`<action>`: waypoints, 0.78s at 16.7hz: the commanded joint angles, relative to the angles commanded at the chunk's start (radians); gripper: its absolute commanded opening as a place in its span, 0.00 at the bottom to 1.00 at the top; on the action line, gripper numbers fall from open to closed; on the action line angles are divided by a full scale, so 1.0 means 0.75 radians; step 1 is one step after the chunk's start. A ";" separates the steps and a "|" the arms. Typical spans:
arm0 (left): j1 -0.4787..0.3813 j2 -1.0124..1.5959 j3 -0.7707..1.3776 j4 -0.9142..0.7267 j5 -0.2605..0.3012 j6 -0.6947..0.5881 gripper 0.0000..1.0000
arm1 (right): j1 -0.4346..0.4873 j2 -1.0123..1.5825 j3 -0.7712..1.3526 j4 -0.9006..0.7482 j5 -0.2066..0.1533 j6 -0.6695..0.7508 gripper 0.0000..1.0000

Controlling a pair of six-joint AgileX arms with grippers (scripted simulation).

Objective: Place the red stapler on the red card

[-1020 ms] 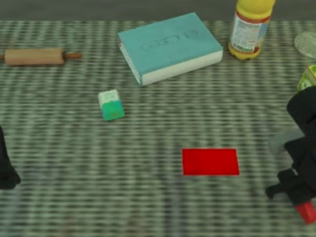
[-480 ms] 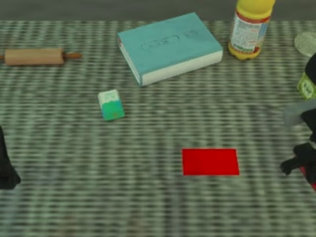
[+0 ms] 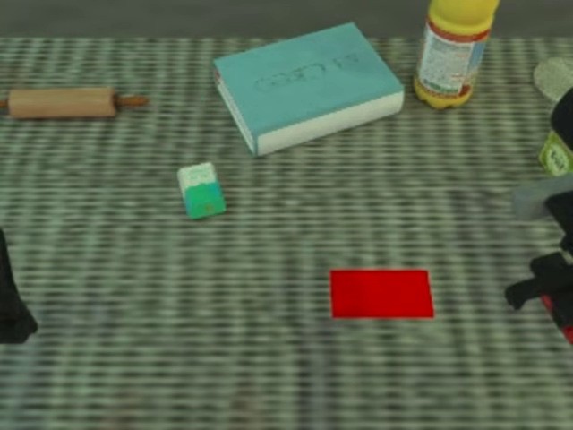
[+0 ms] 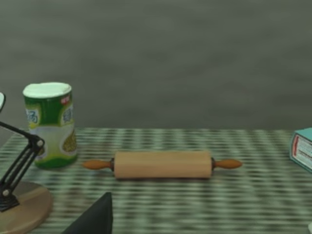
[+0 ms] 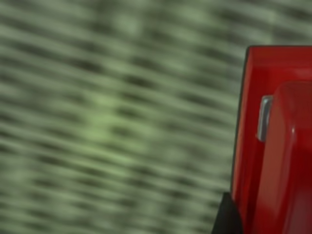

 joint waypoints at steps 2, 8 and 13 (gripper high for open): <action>0.000 0.000 0.000 0.000 0.000 0.000 1.00 | 0.021 0.044 0.051 -0.017 0.000 0.098 0.00; 0.000 0.000 0.000 0.000 0.000 0.000 1.00 | 0.115 0.259 0.295 -0.093 0.000 0.731 0.00; 0.000 0.000 0.000 0.000 0.000 0.000 1.00 | 0.211 0.461 0.521 -0.154 -0.002 1.542 0.00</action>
